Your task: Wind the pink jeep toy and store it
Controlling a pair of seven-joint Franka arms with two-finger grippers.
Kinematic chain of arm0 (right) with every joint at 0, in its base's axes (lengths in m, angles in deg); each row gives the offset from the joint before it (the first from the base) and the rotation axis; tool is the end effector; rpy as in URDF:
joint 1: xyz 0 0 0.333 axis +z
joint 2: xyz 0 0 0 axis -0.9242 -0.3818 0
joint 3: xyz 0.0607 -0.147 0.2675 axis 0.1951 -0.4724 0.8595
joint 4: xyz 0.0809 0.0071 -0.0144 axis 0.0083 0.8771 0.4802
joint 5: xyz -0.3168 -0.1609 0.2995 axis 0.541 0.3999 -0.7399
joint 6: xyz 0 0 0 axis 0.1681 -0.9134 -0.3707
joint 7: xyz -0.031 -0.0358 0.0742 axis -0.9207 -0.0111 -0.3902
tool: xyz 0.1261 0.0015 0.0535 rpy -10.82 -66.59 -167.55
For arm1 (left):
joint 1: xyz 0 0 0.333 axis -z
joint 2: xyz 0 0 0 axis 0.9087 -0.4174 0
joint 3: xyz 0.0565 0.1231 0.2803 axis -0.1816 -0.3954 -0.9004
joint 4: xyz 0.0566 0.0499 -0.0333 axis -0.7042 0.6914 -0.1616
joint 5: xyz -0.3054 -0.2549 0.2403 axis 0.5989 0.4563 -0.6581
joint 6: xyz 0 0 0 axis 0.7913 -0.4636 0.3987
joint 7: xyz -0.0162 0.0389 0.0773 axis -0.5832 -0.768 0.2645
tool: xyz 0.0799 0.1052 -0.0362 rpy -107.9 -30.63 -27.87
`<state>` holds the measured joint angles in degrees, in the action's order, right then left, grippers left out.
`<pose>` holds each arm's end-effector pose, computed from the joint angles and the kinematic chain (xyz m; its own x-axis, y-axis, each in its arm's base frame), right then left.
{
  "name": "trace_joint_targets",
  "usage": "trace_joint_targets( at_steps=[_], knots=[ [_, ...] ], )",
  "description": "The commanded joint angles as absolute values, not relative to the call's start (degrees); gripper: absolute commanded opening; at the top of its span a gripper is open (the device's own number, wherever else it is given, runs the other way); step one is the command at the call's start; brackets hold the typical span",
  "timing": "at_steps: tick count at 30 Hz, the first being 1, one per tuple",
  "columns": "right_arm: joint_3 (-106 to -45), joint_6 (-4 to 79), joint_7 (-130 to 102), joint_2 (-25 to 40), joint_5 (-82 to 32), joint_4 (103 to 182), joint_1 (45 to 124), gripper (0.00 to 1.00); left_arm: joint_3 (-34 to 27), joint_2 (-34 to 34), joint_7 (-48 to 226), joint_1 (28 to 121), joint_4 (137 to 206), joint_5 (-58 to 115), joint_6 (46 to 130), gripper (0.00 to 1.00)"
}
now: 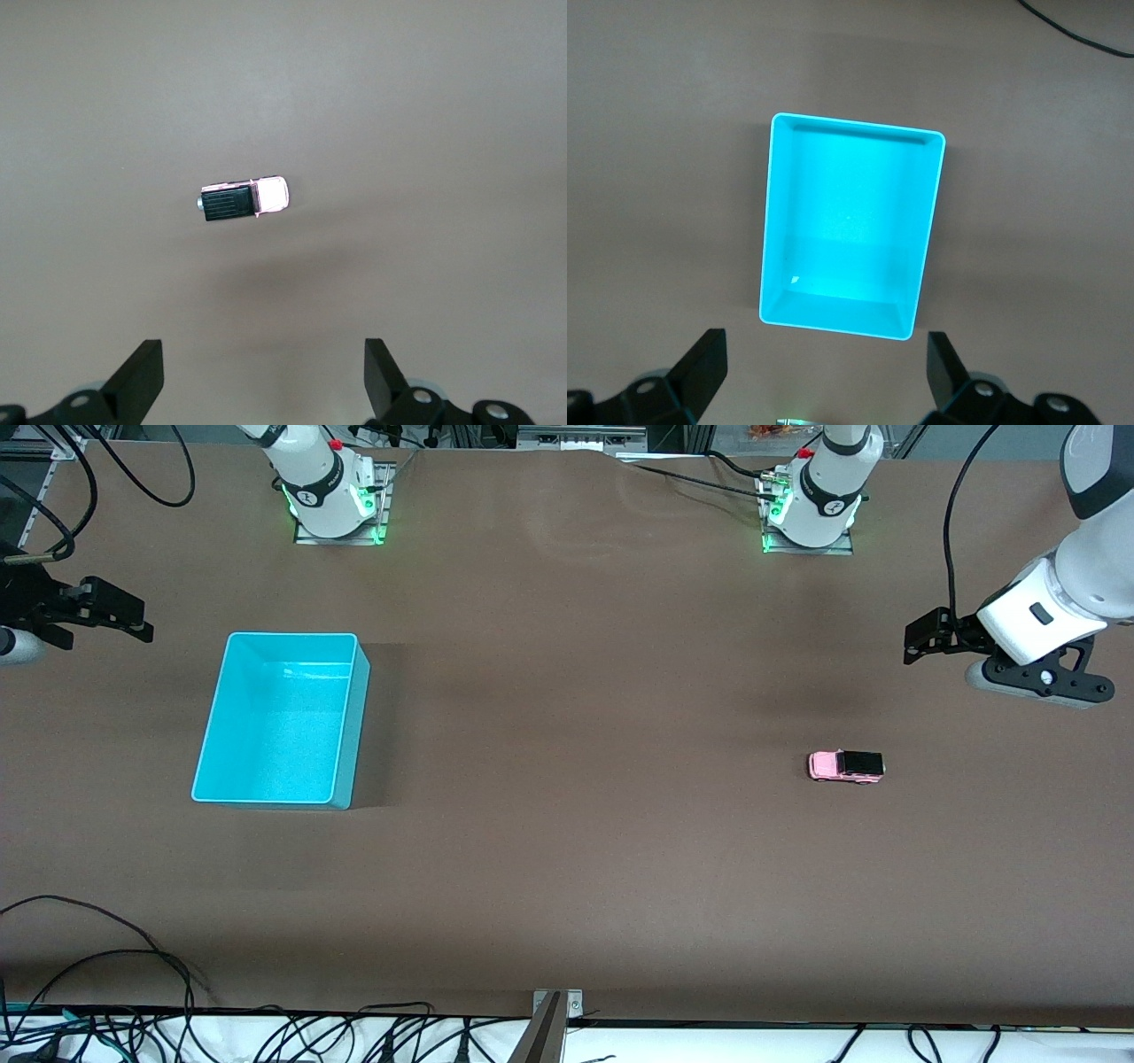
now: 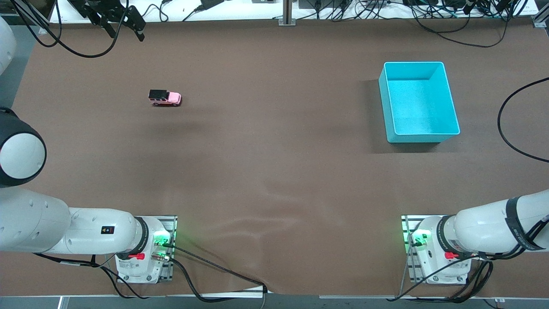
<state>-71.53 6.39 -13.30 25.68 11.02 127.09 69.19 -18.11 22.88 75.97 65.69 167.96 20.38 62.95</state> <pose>0.6420 0.0043 0.5901 0.9921 0.1042 -0.0694 0.1028 -0.9944 -0.0235 0.6331 -0.0460 0.5076 0.9768 -0.1835 -0.1102 -0.1813 -0.9830 0.0298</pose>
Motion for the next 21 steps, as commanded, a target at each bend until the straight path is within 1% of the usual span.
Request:
trace_joint_targets(
  at_steps=[1,6,11,21],
  knots=[
    [-71.55,5.23,-12.77,25.38,11.31,125.48,69.14,1.0,-18.28,19.29,74.36,65.6,163.49,19.06,62.49,1.0],
    [-71.55,5.23,-12.77,25.38,11.31,125.48,69.14,1.0,-18.28,17.62,72.52,65.6,161.29,19.15,62.49,1.0],
    [-71.55,5.23,-12.77,25.38,11.31,125.48,69.14,1.0,-18.28,16.39,63.47,65.6,159.79,19.15,62.49,1.0],
    [-71.55,5.23,-12.77,25.38,11.31,125.48,69.14,1.0,-18.28,14.55,43.36,64.55,160.14,19.84,62.49,1.0]
  ],
)
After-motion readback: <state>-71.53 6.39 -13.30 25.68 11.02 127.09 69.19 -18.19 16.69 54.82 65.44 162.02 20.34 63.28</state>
